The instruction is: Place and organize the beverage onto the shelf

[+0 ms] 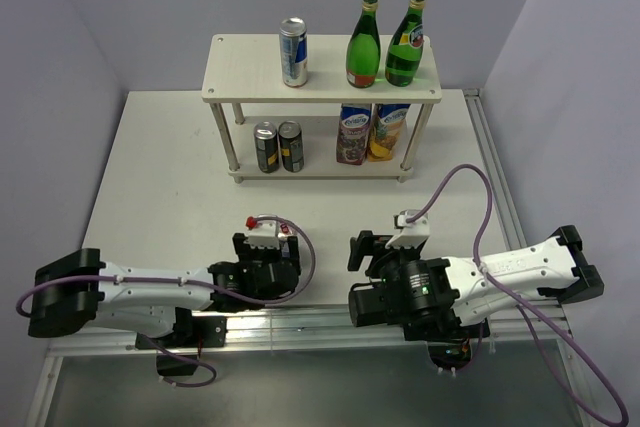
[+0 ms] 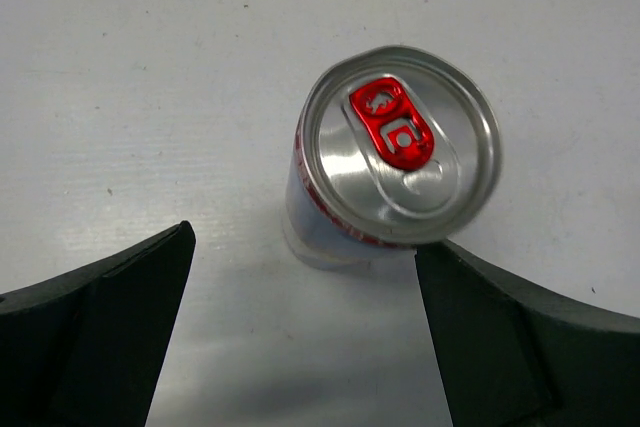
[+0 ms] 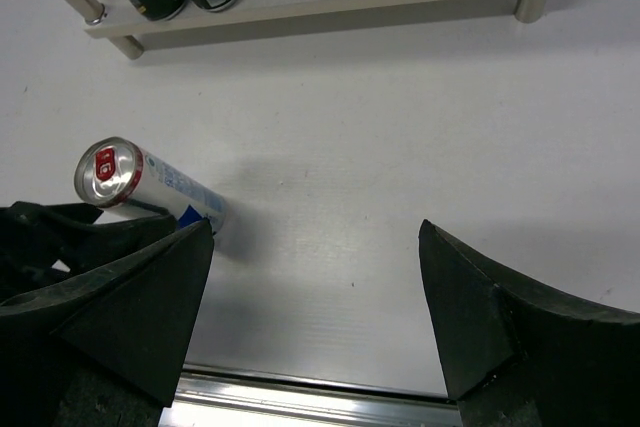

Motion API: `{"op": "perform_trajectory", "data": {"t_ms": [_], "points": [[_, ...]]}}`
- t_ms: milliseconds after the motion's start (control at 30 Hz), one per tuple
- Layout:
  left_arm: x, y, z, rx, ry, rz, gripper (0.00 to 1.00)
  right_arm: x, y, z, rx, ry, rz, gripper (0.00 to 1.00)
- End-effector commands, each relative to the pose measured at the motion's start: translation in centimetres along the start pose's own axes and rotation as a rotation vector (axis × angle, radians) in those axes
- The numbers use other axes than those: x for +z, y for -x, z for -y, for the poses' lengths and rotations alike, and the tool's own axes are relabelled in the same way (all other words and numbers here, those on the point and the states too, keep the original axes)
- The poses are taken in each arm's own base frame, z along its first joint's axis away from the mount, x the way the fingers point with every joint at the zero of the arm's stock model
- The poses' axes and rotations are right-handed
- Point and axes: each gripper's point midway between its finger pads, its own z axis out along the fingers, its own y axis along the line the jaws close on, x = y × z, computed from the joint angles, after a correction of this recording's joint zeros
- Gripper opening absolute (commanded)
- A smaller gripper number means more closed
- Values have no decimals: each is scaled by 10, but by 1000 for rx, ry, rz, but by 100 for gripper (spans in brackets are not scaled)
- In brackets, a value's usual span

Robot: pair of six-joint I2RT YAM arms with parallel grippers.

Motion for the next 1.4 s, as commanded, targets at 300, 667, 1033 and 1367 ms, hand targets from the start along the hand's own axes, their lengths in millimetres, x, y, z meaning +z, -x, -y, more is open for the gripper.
{"op": "perform_trajectory", "data": {"t_ms": [300,667,1033,1367], "points": [[50,18,22,-24,-31,51,97,3,3,30,-6,-17,34,90],[29,92,24,-12,53,98,12,4,4,19,-21,13,50,89],[-54,315,26,43,43,357,3,1,21,1,-32,47,96,89],[-45,456,22,90,2,511,2,0,25,-1,-31,51,99,89]]}}
